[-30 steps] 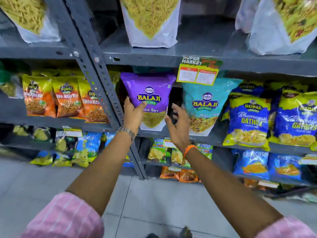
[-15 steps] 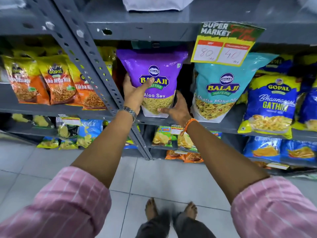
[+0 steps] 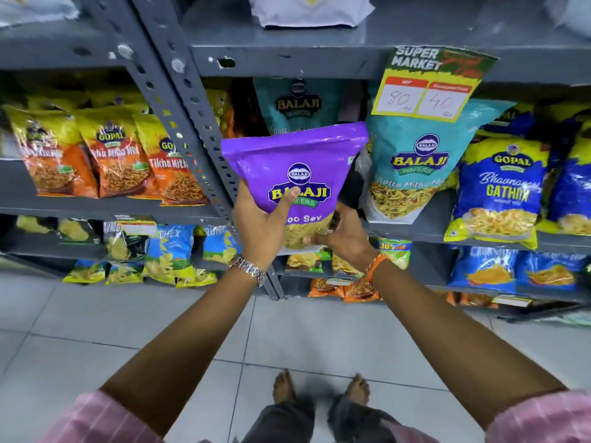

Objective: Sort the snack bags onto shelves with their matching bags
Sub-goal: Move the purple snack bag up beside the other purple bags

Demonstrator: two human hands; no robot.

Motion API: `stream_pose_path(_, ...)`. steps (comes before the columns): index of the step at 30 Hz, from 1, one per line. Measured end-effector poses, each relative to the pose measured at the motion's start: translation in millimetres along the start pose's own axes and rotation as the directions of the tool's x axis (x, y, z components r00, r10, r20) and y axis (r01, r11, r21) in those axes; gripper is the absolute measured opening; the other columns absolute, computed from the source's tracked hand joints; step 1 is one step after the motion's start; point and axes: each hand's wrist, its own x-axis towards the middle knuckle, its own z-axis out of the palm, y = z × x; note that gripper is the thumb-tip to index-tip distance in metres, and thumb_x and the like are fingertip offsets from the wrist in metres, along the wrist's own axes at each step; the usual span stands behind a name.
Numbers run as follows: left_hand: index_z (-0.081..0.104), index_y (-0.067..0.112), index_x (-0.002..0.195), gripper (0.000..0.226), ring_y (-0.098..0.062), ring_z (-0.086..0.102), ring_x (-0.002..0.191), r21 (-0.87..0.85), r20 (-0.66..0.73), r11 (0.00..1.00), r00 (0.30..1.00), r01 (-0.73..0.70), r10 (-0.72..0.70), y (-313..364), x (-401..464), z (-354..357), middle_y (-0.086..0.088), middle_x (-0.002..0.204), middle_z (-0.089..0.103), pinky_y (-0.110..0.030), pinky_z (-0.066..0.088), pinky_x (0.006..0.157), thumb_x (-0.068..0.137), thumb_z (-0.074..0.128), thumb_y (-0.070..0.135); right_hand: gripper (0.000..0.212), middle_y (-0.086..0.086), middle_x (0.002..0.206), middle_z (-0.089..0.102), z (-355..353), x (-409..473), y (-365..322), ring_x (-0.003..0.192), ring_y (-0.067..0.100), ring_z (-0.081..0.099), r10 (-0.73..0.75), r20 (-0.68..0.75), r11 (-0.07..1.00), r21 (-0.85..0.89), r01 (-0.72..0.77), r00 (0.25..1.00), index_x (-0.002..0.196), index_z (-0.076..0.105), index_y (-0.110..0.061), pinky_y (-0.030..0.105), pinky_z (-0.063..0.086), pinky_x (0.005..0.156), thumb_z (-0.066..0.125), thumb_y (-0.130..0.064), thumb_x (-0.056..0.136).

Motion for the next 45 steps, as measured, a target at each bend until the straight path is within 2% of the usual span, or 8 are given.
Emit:
stream_pose_path(8,0.062,0.021,0.111,0.050,0.011,0.072,0.083,-0.049,-0.019,0.977,0.978,-0.210,0.209,76,-28,-26,0.034,0.089,0.075,-0.010,0.054,0.075,0.072,0.093,0.024,0.064,-0.002,0.109,0.080,-10,-66,-76,0.105,0.016,0.074,-0.075,-0.006,0.995,-0.071,0.074,0.997,0.110,0.069,-0.022,0.035,0.061,0.091,0.097,-0.006,0.055)
stream_pose_path(12,0.061,0.042,0.103,0.051,0.008,0.071,0.080,-0.112,-0.041,0.941,0.948,-0.320,0.317,134,-25,-27,0.035,0.089,0.075,-0.019,0.057,0.074,0.063,0.091,0.050,0.060,-0.006,0.102,0.081,-29,-94,-133,0.099,0.008,0.075,-0.137,-0.027,0.989,-0.065,0.135,0.990,0.108,0.071,-0.015,0.020,0.059,0.083,0.096,-0.002,0.056)
stream_pose_path(20,0.069,0.025,0.104,0.049,-0.008,0.076,0.081,-0.313,-0.007,0.806,0.850,-0.502,0.526,264,-1,9,0.012,0.092,0.080,-0.036,0.063,0.075,0.066,0.092,0.045,0.076,0.000,0.102,0.082,-89,-118,-241,0.098,0.022,0.077,-0.363,-0.162,0.931,-0.104,0.350,0.918,0.114,0.065,-0.019,0.045,0.060,0.090,0.097,-0.023,0.045)
stream_pose_path(26,0.069,0.019,0.107,0.062,-0.023,0.079,0.095,-0.309,0.158,0.823,0.828,-0.476,0.538,331,48,53,0.001,0.105,0.082,-0.054,0.063,0.086,0.063,0.087,0.059,0.069,-0.001,0.091,0.081,-139,-92,-301,0.083,0.008,0.076,-0.478,-0.280,0.878,-0.135,0.459,0.832,0.109,0.067,-0.005,0.022,0.061,0.076,0.096,-0.006,0.047)
stream_pose_path(31,0.064,0.017,0.104,0.040,-0.022,0.077,0.094,-0.270,0.306,0.851,0.798,-0.450,0.519,354,81,86,0.000,0.101,0.079,-0.051,0.064,0.086,0.075,0.089,0.029,0.050,-0.003,0.091,0.073,-160,-61,-319,0.071,-0.003,0.072,-0.485,-0.325,0.874,-0.156,0.459,0.812,0.112,0.062,-0.003,0.012,0.056,0.065,0.080,0.016,0.069)
stream_pose_path(34,0.064,0.024,0.100,0.056,-0.030,0.078,0.099,-0.236,0.299,0.871,0.821,-0.431,0.487,354,105,102,-0.004,0.107,0.081,-0.056,0.063,0.090,0.058,0.088,0.052,0.052,0.002,0.096,0.074,-165,-41,-319,0.083,0.005,0.075,-0.475,-0.351,0.880,-0.184,0.439,0.807,0.115,0.059,0.000,0.018,0.061,0.071,0.084,0.009,0.070)
stream_pose_path(38,0.061,0.027,0.097,0.061,-0.028,0.078,0.099,-0.206,0.287,0.894,0.849,-0.397,0.443,347,122,118,-0.005,0.110,0.079,-0.054,0.063,0.092,0.049,0.082,0.059,0.060,0.017,0.113,0.074,-169,-18,-315,0.108,0.035,0.071,-0.441,-0.389,0.897,-0.201,0.392,0.809,0.115,0.057,-0.007,0.055,0.059,0.096,0.091,-0.005,0.066)
stream_pose_path(45,0.059,0.008,0.110,0.059,-0.028,0.069,0.089,0.002,0.241,0.884,0.858,-0.468,0.454,346,109,115,-0.006,0.102,0.072,-0.042,0.059,0.082,0.071,0.088,0.041,0.060,0.008,0.113,0.070,-166,-5,-307,0.106,0.024,0.069,-0.411,-0.388,0.911,-0.193,0.363,0.825,0.123,0.051,-0.005,0.053,0.056,0.101,0.086,-0.002,0.074)
